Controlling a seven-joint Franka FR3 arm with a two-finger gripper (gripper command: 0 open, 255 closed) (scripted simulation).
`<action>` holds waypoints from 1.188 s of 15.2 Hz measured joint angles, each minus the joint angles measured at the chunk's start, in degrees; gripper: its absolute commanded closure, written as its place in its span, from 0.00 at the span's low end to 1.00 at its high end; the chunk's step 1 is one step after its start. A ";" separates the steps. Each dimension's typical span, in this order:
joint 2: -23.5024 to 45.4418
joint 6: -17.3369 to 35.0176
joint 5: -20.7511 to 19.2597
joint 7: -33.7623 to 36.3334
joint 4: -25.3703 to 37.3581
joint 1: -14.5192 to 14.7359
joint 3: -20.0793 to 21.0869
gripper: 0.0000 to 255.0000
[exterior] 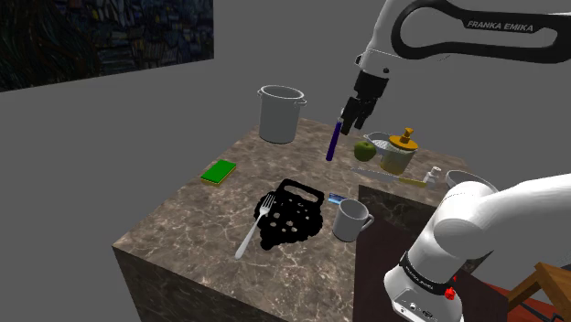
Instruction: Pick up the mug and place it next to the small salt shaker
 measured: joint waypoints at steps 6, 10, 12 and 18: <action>-4.63 3.03 1.14 4.50 -8.27 0.69 3.90 0.00; -8.41 5.69 2.81 8.89 -15.49 1.86 7.88 0.00; -9.88 7.45 4.02 11.24 -19.13 2.77 10.17 0.00; -13.67 11.61 9.28 19.31 -28.67 7.20 18.02 0.00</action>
